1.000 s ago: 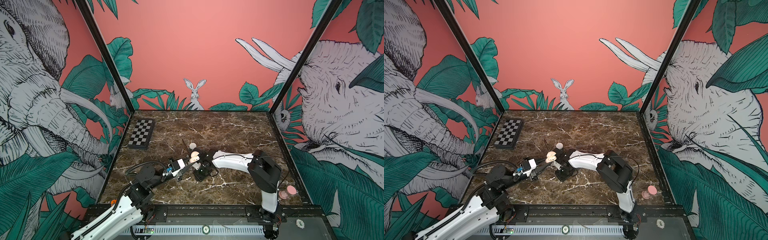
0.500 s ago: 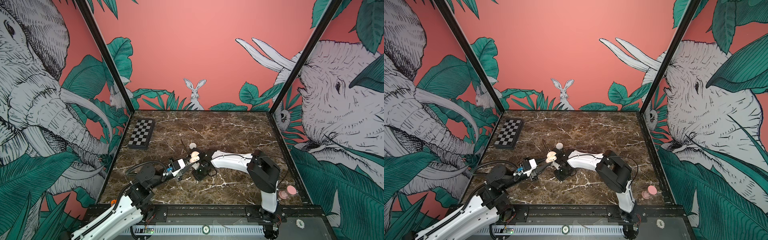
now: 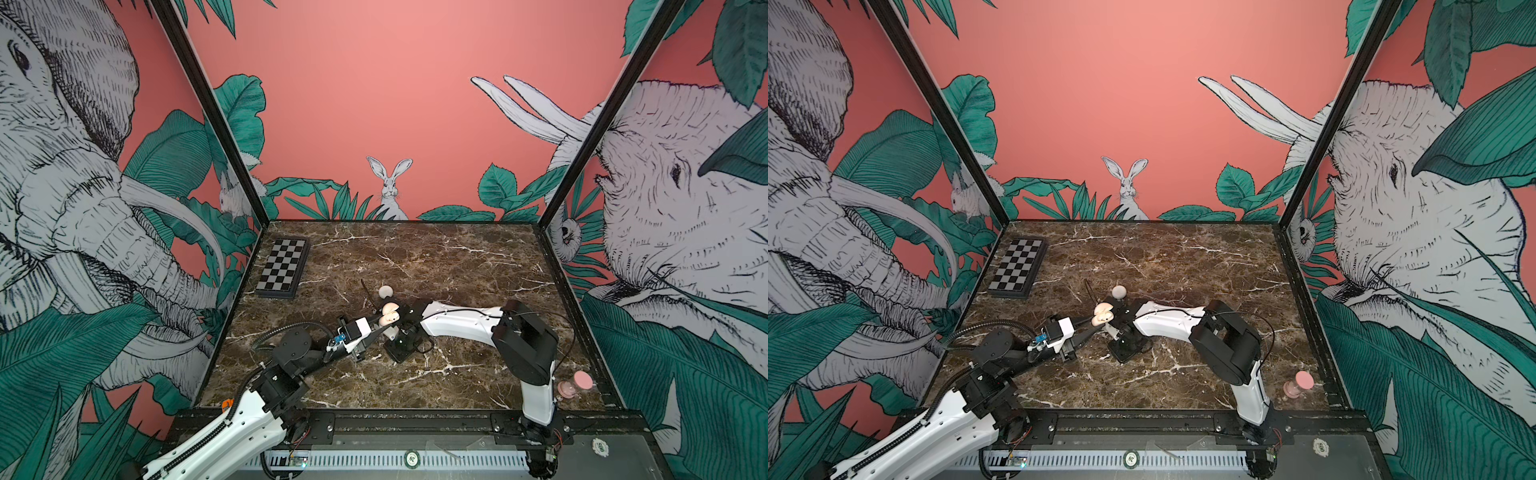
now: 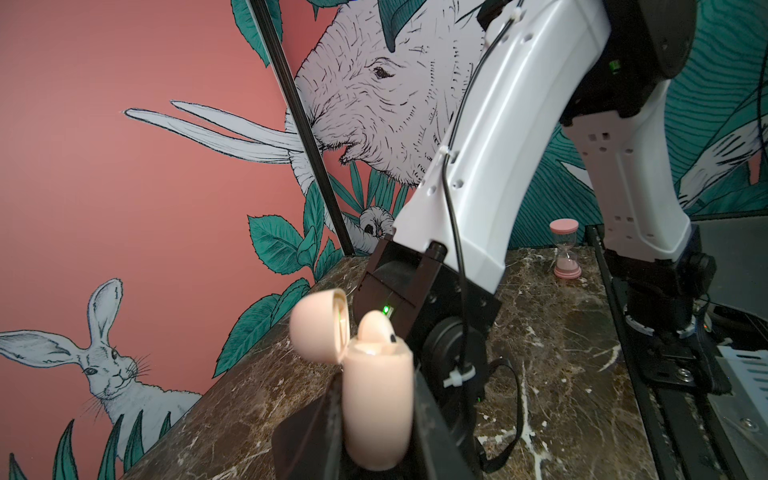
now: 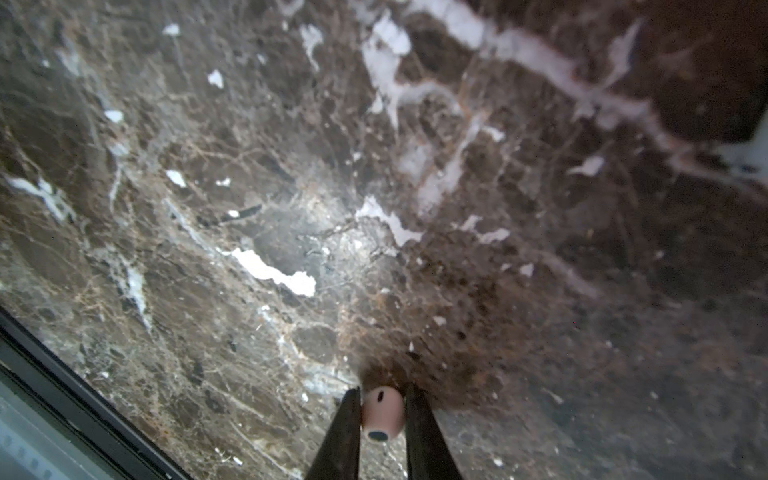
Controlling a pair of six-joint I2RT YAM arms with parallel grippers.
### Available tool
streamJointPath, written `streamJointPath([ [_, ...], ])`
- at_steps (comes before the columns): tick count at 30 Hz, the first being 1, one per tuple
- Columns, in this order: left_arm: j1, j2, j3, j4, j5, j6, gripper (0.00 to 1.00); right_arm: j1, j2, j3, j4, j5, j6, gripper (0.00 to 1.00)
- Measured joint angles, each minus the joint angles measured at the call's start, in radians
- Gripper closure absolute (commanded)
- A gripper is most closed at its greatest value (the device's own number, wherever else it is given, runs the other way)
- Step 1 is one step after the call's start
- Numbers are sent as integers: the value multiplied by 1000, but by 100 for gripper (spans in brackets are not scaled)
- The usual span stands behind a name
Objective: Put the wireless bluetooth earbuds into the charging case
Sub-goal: 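Lift the earbud with the right gripper and carry it toward the case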
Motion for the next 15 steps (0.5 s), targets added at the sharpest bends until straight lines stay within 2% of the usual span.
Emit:
streamJointPath([
  [15, 0, 23, 0, 0, 3, 0, 100, -23, -105, -106, -12, 71, 1, 86],
])
